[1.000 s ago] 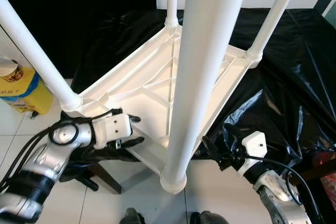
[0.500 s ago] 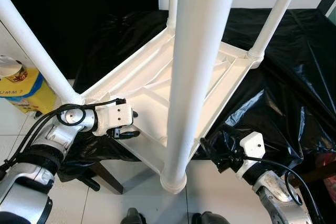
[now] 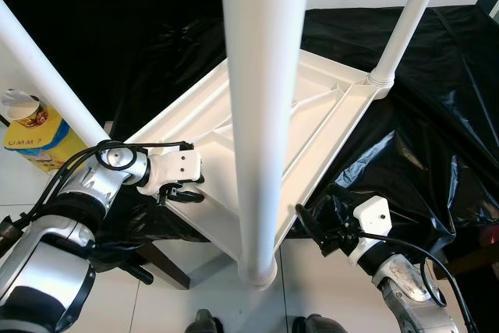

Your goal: Building children table

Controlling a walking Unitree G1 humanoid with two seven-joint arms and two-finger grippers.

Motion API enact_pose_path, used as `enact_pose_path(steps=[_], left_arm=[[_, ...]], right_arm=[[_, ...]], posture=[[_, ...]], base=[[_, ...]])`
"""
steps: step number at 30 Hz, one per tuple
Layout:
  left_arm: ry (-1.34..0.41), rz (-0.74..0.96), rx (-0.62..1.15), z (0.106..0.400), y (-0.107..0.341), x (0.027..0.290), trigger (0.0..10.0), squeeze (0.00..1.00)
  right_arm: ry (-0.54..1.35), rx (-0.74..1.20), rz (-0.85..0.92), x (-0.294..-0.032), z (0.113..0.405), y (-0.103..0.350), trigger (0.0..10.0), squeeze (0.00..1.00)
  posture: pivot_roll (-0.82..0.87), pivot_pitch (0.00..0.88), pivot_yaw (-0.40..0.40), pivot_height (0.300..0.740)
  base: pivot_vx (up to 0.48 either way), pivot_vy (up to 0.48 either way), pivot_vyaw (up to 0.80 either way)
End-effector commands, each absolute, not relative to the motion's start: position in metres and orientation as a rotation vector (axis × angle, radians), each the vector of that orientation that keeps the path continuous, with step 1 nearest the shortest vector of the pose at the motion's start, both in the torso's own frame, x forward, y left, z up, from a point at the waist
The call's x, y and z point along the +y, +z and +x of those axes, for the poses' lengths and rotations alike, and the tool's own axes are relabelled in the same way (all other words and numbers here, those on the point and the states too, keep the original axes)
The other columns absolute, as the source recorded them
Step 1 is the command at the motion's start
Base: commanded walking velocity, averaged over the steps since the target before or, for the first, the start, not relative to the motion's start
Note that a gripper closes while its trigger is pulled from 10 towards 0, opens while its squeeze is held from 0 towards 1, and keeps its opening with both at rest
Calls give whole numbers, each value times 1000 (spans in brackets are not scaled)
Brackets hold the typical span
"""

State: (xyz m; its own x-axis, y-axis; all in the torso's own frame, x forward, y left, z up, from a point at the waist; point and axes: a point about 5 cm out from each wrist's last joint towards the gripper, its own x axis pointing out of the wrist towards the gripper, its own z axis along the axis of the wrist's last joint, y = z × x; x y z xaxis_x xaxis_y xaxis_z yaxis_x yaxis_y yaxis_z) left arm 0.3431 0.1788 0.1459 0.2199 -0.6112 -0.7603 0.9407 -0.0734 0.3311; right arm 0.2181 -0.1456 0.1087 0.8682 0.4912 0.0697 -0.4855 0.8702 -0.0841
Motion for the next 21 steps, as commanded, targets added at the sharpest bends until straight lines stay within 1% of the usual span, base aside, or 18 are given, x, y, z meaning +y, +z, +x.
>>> enact_pose_path(steps=[1,4,5,7,8,11,17,18,20,21], left_arm=[[-1359,887,573,333,120,188,0,0],[-1303,759,572,335,116,185,0,0],[-1303,759,572,335,116,185,0,0],[-1266,690,565,337,114,184,0,0],[-1266,690,565,337,114,184,0,0],[-1218,604,534,337,111,180,0,0],[-1188,564,470,337,112,172,0,0],[-1186,550,436,335,113,166,10000,0],[-1179,552,354,333,115,154,10000,0],[-1179,552,354,333,115,154,10000,0]], right_arm=[[515,-71,-63,-143,216,106,10000,0],[504,-77,-63,-143,219,107,10000,0],[504,-77,-63,-143,219,107,10000,0],[500,-83,-60,-141,221,108,10000,0],[500,-83,-60,-141,221,108,10000,0],[505,-90,-53,-136,222,109,10000,0],[506,-94,-51,-134,223,110,10000,0],[505,-95,-48,-133,224,110,10000,0],[499,-95,-46,-132,224,109,10000,0],[499,-95,-46,-132,224,109,10000,0]], posture=[[-29,153,65,740],[-29,153,65,740],[-29,153,65,740],[-28,155,64,740],[-28,155,64,740],[-26,155,62,740],[-22,157,60,740],[-21,157,58,740],[-19,157,54,740],[-19,157,54,740]], base=[[0,0,0],[0,0,0],[0,0,0],[0,0,0],[0,0,0],[0,0,0],[0,0,0],[0,0,0],[0,0,0],[0,0,0]])
